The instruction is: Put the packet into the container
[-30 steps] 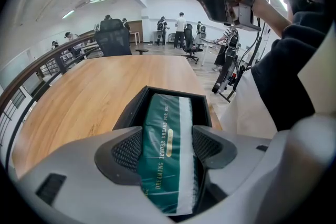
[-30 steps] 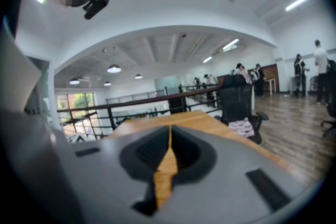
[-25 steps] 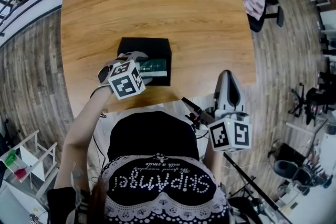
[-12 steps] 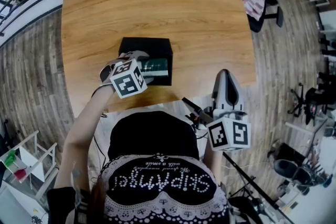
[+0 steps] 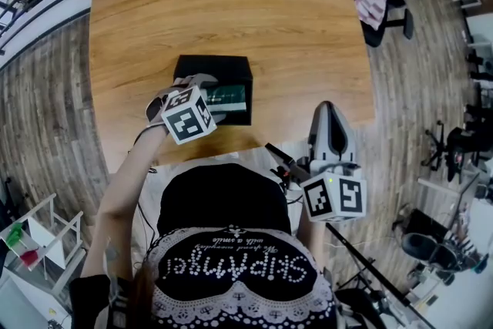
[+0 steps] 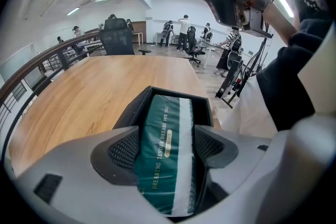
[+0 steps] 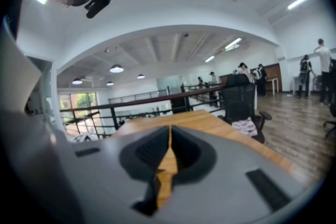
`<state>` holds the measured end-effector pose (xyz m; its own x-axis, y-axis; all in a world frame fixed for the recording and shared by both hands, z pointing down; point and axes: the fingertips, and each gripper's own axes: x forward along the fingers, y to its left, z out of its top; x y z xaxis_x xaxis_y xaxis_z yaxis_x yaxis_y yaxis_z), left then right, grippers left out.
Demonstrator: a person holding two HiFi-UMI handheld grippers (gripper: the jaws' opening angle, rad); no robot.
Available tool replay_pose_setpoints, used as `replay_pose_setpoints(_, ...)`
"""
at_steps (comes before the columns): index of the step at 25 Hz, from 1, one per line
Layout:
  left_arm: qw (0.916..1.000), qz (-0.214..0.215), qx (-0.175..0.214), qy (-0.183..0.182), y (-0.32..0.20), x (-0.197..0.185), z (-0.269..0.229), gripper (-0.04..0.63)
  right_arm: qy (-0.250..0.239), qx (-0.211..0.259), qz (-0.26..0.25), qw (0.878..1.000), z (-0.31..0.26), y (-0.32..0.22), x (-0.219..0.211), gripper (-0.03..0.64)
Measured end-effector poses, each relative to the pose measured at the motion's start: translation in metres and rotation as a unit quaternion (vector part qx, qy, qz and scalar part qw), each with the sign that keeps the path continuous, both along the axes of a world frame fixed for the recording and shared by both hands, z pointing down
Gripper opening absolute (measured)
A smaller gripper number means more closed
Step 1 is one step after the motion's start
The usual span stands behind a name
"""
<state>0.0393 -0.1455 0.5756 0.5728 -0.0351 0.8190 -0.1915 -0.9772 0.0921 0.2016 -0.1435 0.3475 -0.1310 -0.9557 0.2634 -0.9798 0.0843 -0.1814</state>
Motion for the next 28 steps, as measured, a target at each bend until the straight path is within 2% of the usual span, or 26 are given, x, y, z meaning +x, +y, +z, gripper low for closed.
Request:
replay_pose_setpoints(5,0.9983,-0.035,-0.016,0.044,-0.004,0.0,-0.023,0.342,0.0,0.0,0.0,1.0,-0.001,-0.001,0.0,0.035)
replay_pose_setpoints(7,0.9969,-0.048,-0.012,0.061,-0.008,0.0,-0.035,0.341,-0.001,0.001,-0.001,1.0,-0.001,-0.002,0.0,0.035)
replay_pose_setpoints(12,0.9921,-0.081,0.026,0.092,-0.019,-0.004,-0.064,0.341,-0.002,0.004,-0.008,1.0,-0.002,-0.003,-0.001,0.035)
replay_pose_setpoints(16,0.9784,-0.127,0.066,0.149,-0.034,-0.005,-0.102,0.339,-0.004,0.009,-0.014,1.0,-0.006,-0.002,-0.003,0.035)
replay_pose_setpoints(18,0.9652,-0.162,0.074,0.192,-0.041,-0.006,-0.121,0.329,-0.004,0.011,-0.017,1.0,-0.006,-0.002,-0.004,0.035)
replay_pose_setpoints(19,0.9563,-0.181,0.076,0.217,-0.045,-0.007,-0.132,0.301,-0.004,0.012,-0.019,1.0,-0.006,-0.002,-0.004,0.035)
replay_pose_setpoints(20,0.9461,-0.201,0.077,0.242,-0.049,-0.009,-0.143,0.267,-0.005,0.014,-0.021,1.0,-0.006,-0.003,-0.004,0.035)
replay_pose_setpoints(23,0.9152,-0.249,0.081,0.306,-0.058,-0.016,-0.176,0.225,-0.005,0.017,-0.025,1.0,-0.008,-0.003,-0.003,0.035)
replay_pose_setpoints(28,0.8652,-0.319,0.139,0.361,-0.063,-0.04,-0.228,0.133,-0.004,0.028,-0.033,0.999,-0.015,0.001,-0.002,0.035)
